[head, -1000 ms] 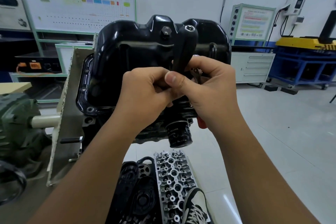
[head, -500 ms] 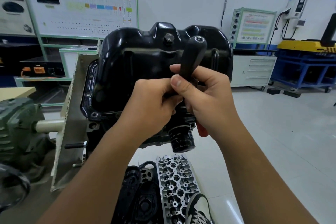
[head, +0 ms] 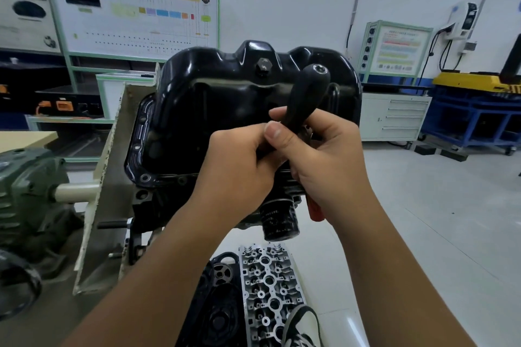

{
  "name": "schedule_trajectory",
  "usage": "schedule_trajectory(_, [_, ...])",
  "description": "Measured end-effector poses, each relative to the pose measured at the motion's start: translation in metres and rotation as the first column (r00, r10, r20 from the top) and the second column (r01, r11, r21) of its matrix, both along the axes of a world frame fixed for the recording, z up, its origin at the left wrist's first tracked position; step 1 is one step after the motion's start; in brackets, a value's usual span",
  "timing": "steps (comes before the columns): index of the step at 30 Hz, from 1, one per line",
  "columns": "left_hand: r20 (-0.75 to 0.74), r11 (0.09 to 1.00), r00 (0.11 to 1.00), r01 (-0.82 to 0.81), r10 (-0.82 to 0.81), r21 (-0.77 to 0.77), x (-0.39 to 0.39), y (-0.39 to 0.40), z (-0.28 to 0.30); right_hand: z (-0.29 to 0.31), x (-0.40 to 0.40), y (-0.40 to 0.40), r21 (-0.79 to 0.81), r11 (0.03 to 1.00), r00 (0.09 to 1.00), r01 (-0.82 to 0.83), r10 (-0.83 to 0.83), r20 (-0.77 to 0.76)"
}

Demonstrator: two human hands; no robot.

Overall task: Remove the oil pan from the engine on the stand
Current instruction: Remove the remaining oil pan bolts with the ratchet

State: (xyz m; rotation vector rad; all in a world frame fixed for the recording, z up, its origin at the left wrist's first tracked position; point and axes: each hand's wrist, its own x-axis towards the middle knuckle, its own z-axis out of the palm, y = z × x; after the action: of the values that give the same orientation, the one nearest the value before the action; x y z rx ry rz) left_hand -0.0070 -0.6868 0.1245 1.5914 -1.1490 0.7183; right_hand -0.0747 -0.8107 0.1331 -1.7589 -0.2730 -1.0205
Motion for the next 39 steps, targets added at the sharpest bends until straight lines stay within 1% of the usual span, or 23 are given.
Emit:
schedule_trajectory(2, [-0.011,0.999,1.000,-0.021,0.020,-0.031,-0.0013,-0.0031,-0.0014,0.0000,-0.0003,0.0016,0.003,0.999,0.997,0.049,-0.049,0.051])
schedule_trajectory(4, [-0.013,0.999,1.000,-0.001,0.001,-0.045,0.0008,-0.0026,-0.0020,-0.0001,-0.0005,0.0028,0.016,0.997,0.994,0.070,-0.071,0.083])
schedule_trajectory(7, [0.011,0.994,0.994,0.109,-0.110,0.021,0.0018,0.0009,0.0002,-0.0011,-0.0002,0.0015,0.049,0.998,0.998,0.042,-0.044,0.036])
schedule_trajectory(8, [0.012,0.992,0.992,0.121,-0.122,0.046,0.0016,0.0015,0.0009,-0.0015,-0.0002,0.0010,0.052,0.998,1.000,0.022,-0.023,0.007])
schedule_trajectory(9, [0.019,0.994,0.994,0.102,-0.103,0.048,0.0012,0.0014,0.0009,-0.0019,-0.0002,0.0009,0.043,0.999,1.000,0.012,-0.012,-0.014])
schedule_trajectory(11, [0.031,1.000,1.000,-0.006,0.006,-0.004,0.0007,-0.0002,0.0002,-0.0020,-0.0006,0.0018,0.020,0.999,0.999,0.027,-0.027,-0.022])
schedule_trajectory(12, [0.018,0.998,0.998,-0.059,0.059,-0.025,0.0016,-0.0007,-0.0008,-0.0017,-0.0014,0.0027,0.011,0.999,0.999,0.044,-0.044,-0.006])
schedule_trajectory(14, [-0.023,0.995,0.996,-0.089,0.088,-0.051,0.0019,-0.0008,-0.0013,-0.0019,-0.0031,0.0038,-0.002,0.998,0.998,0.061,-0.060,0.032])
schedule_trajectory(18, [0.053,0.996,0.994,0.089,-0.091,0.027,0.0000,0.0010,0.0010,-0.0026,-0.0041,0.0011,0.007,0.997,0.997,0.074,-0.074,0.022])
schedule_trajectory(20, [0.044,0.996,0.996,0.077,-0.078,0.033,0.0028,-0.0010,-0.0022,-0.0028,-0.0041,0.0006,0.024,0.999,0.999,0.043,-0.043,0.005])
schedule_trajectory(22, [-0.007,0.999,0.999,0.033,-0.033,-0.021,0.0013,-0.0035,-0.0045,-0.0022,-0.0050,0.0016,0.017,1.000,1.000,0.025,-0.026,0.011])
schedule_trajectory(24, [-0.063,0.997,0.998,-0.019,0.015,-0.073,0.0000,-0.0041,-0.0044,-0.0021,-0.0055,0.0013,-0.009,0.999,0.998,0.044,-0.044,0.041])
schedule_trajectory(25, [-0.078,0.996,0.997,-0.018,0.012,-0.082,-0.0001,-0.0037,-0.0044,-0.0022,-0.0057,0.0011,-0.028,0.998,0.997,0.057,-0.056,0.050])
schedule_trajectory(26, [-0.070,0.998,0.998,-0.004,-0.001,-0.070,0.0007,-0.0028,-0.0033,-0.0024,-0.0059,0.0008,-0.044,0.997,0.996,0.066,-0.064,0.056])
schedule_trajectory(28, [-0.036,0.999,0.999,0.039,-0.038,0.003,0.0003,-0.0003,-0.0006,-0.0025,-0.0059,0.0006,-0.055,0.996,0.996,0.064,-0.060,0.064])
schedule_trajectory(30, [-0.030,0.995,0.997,0.073,-0.071,0.062,0.0031,0.0007,-0.0011,-0.0020,-0.0060,0.0003,-0.055,0.998,0.998,0.025,-0.022,0.058])
schedule_trajectory(32, [-0.034,0.999,0.999,0.038,-0.037,0.032,0.0027,0.0000,-0.0014,-0.0023,-0.0063,0.0004,-0.044,0.999,0.999,-0.004,0.006,0.053])
schedule_trajectory(34, [-0.061,0.999,0.998,-0.019,0.018,-0.028,0.0012,-0.0009,-0.0014,-0.0038,-0.0053,0.0015,-0.026,0.999,0.995,0.034,-0.032,0.089])
schedule_trajectory(36, [-0.070,0.998,0.997,-0.047,0.043,-0.045,0.0004,-0.0011,-0.0013,-0.0052,-0.0036,0.0028,-0.003,0.997,0.990,0.078,-0.077,0.118])
schedule_trajectory(39, [-0.073,0.999,0.996,0.045,-0.044,0.018,0.0006,0.0015,0.0002,-0.0055,0.0000,0.0040,0.008,0.998,0.993,0.064,-0.065,0.095])
